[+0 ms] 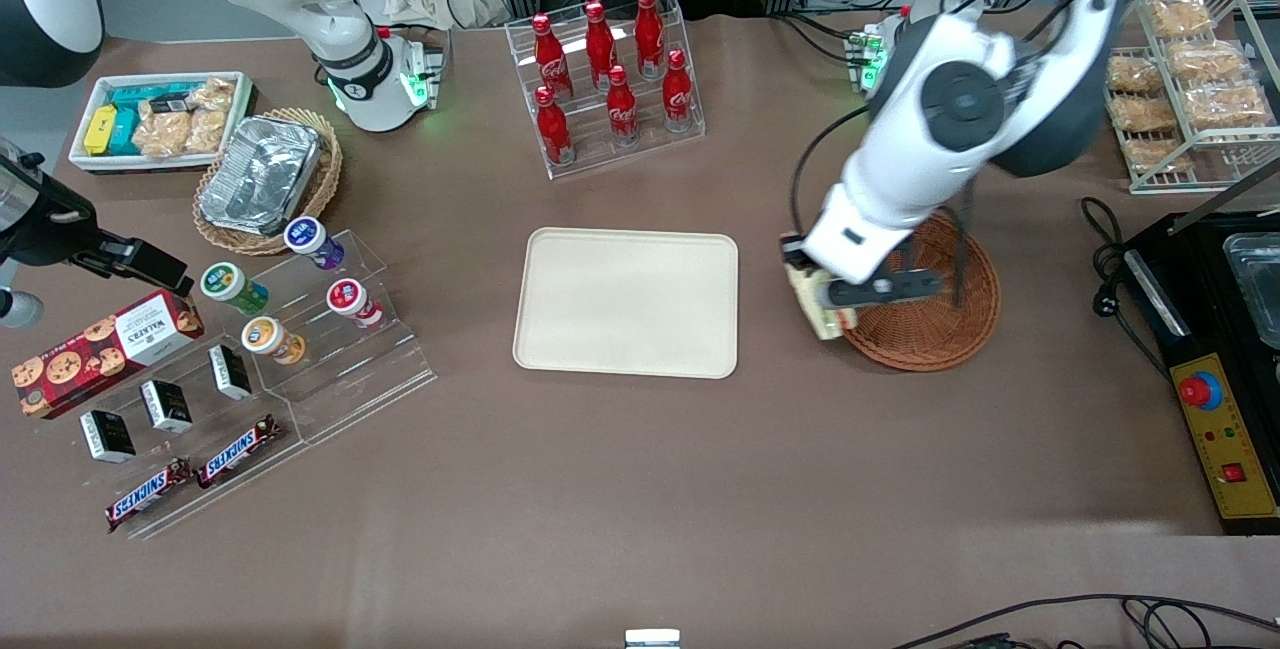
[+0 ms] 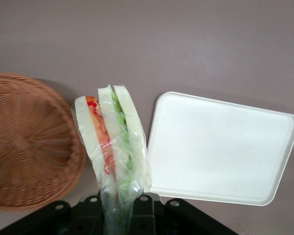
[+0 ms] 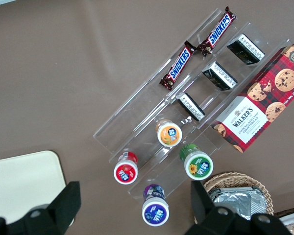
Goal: Place sandwich from basket to tray
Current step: 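Carry the sandwich over the cream tray and lower it onto it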
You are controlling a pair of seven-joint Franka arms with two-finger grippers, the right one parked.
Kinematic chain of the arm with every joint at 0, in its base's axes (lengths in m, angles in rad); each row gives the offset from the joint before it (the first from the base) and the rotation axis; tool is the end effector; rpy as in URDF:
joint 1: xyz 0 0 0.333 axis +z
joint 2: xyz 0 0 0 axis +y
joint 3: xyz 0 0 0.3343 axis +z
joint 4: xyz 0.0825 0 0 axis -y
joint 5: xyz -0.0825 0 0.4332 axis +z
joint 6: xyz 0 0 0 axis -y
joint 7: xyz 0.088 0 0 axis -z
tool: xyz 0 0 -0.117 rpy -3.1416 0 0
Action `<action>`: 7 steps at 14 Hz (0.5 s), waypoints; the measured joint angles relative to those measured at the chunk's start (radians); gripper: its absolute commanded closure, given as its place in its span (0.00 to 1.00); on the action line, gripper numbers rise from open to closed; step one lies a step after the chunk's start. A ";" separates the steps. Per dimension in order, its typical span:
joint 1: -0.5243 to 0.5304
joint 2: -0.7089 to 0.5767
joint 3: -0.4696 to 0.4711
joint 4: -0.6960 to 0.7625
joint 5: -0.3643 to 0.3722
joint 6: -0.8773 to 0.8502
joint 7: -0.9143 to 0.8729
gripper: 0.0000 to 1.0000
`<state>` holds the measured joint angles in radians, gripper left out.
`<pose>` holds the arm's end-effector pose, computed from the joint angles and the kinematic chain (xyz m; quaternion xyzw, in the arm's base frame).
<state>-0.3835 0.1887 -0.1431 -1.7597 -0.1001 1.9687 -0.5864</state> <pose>0.5754 -0.3375 0.4494 0.9969 0.0501 -0.0223 0.0564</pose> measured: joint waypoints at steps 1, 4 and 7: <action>-0.027 0.028 -0.001 -0.004 0.000 0.046 0.000 1.00; -0.095 0.126 -0.003 -0.009 0.000 0.182 0.000 1.00; -0.137 0.218 -0.003 -0.011 0.000 0.293 0.035 1.00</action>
<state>-0.5206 0.4071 -0.1462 -1.7705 -0.1000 2.2618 -0.5510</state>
